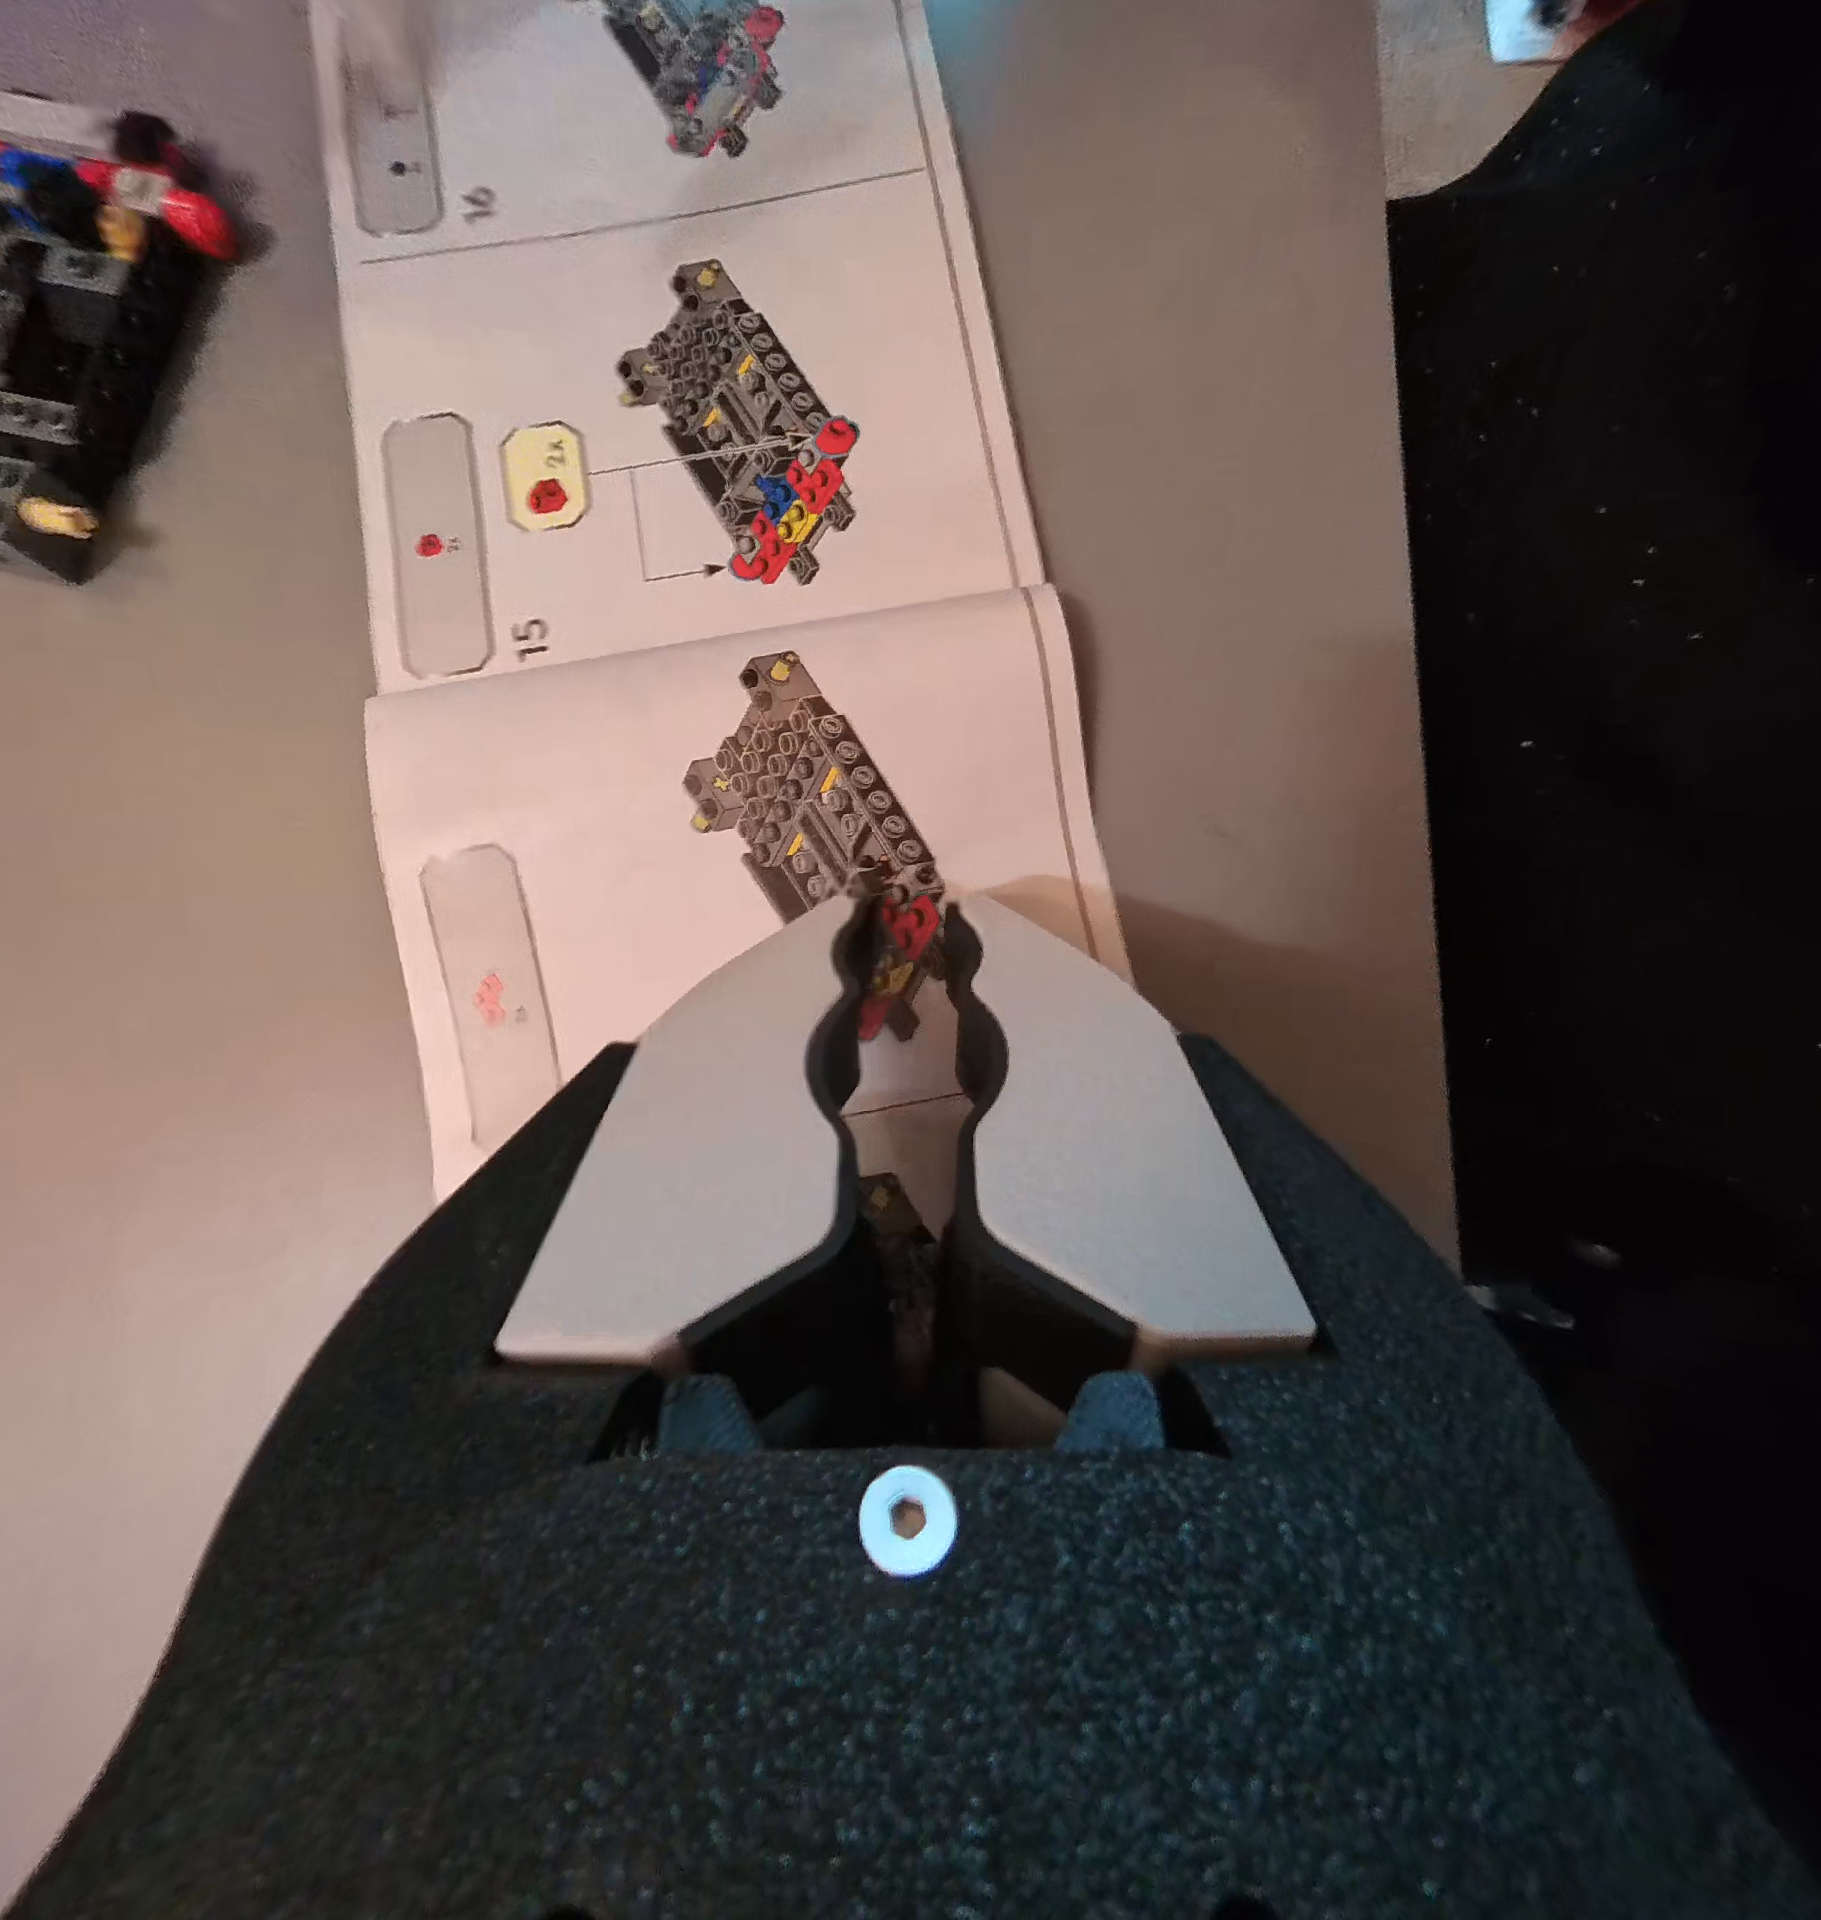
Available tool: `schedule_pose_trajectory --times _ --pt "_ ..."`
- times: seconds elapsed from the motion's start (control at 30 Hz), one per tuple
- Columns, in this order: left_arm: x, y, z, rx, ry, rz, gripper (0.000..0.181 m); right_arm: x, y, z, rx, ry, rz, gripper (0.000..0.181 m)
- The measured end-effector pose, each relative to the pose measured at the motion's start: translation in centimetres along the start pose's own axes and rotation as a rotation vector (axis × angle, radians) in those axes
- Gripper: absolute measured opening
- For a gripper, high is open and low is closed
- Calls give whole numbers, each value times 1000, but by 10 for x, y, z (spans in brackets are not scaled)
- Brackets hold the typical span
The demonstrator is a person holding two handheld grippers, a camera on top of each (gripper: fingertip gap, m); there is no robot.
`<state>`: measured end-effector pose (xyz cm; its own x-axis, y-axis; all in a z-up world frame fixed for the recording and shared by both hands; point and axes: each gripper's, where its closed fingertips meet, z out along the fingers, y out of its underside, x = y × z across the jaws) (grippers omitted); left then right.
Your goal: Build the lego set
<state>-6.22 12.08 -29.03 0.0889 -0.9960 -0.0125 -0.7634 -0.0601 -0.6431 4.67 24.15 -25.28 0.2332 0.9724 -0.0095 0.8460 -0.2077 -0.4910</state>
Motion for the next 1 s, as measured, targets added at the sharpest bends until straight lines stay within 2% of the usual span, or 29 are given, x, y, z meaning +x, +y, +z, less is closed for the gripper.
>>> schedule_pose_trajectory --times 0.07,0.13,0.23,0.3,0.37,0.57,0.63,0.73,0.83,1.0 --pt "-9 -1 -4 3 -86 1 35 -30 23 -11 102 -79 -8 72" --pt "-15 -12 -7 41 -152 -32 57 -46 55 -14 141 -93 15 76" --pt "-11 -45 -2 195 -150 -110 67 -56 86 -12 185 -48 43 83" --pt "-16 -52 9 220 -166 -128 66 -65 93 -8 224 -43 76 93" --pt "-23 -46 20 170 -185 -150 63 -73 93 -10 253 -43 124 101" --pt "-15 -48 36 153 -150 -131 52 -97 97 -12 231 -56 108 103" --pt "-12 -49 36 163 -138 -114 46 -94 97 -16 251 -30 88 94" --pt "-8 -50 36 167 -142 -67 37 -77 85 -28 373 61 127 90" --pt "-8 -50 36 166 -140 -77 38 -73 89 -24 355 55 174 99" --pt "-10 -49 37 164 -131 -105 42 -71 93 -13 302 77 174 100"
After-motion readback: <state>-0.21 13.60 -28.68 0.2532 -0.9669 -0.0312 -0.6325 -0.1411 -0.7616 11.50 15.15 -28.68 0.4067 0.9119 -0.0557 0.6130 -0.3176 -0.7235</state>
